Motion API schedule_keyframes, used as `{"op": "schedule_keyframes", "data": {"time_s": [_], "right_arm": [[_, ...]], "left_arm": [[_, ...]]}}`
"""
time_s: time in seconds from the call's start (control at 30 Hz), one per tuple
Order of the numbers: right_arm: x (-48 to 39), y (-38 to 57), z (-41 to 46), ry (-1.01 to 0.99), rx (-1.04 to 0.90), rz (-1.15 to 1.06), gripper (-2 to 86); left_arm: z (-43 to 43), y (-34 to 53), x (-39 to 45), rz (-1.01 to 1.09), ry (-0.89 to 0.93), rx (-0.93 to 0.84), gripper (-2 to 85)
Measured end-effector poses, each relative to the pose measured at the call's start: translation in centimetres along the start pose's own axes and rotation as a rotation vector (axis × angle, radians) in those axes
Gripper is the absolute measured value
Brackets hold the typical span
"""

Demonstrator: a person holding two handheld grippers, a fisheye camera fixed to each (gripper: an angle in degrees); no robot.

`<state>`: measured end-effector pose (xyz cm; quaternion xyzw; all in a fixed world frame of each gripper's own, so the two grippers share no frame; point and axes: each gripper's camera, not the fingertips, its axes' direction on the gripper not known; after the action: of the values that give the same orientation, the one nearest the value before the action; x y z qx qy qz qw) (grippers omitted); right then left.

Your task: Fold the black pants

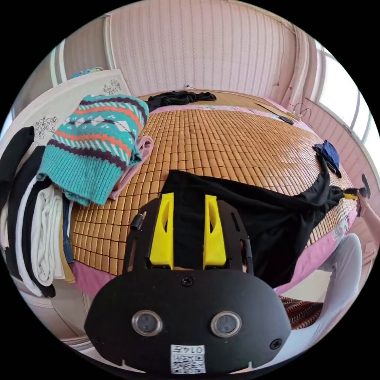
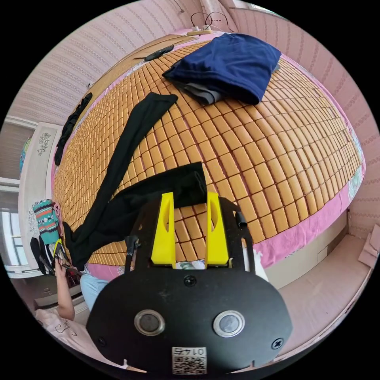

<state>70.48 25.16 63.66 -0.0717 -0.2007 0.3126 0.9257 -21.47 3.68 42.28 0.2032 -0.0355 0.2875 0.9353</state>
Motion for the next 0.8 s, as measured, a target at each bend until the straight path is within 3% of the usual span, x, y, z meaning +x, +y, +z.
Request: {"op": "schedule_keyframes", "data": {"time_s": [0.1, 0.2, 0.33, 0.47, 0.63, 0.8], "right_arm": [[-0.8, 0.6, 0.0, 0.062, 0.005, -0.049, 8.5], [-1.5, 0.3, -1.4, 0.100, -0.010, -0.104, 4.5], [-2.0, -0.1, -5.6, 0.120, 0.086, -0.141, 4.2], [-1.4, 0.5, -9.7, 0.123, 0.181, -0.153, 4.4], [1.0, 1.9, -8.2, 0.157, 0.105, -0.098, 5.3], [3.6, 3.6, -6.4, 0.254, 0.053, 0.029, 5.3]], "left_arm": [[5.6, -0.7, -2.2, -0.122, -0.028, -0.220, 12.3], [5.5, -0.1, -2.7, -0.139, 0.031, -0.205, 4.2], [4.1, 0.6, -3.7, -0.156, 0.021, -0.186, 0.7], [1.5, 1.0, -6.4, -0.225, -0.023, -0.094, 0.8], [3.3, 1.7, -8.2, -0.236, -0.075, -0.153, 6.0], [0.3, 1.8, -6.4, -0.135, -0.143, -0.087, 6.6]]}}
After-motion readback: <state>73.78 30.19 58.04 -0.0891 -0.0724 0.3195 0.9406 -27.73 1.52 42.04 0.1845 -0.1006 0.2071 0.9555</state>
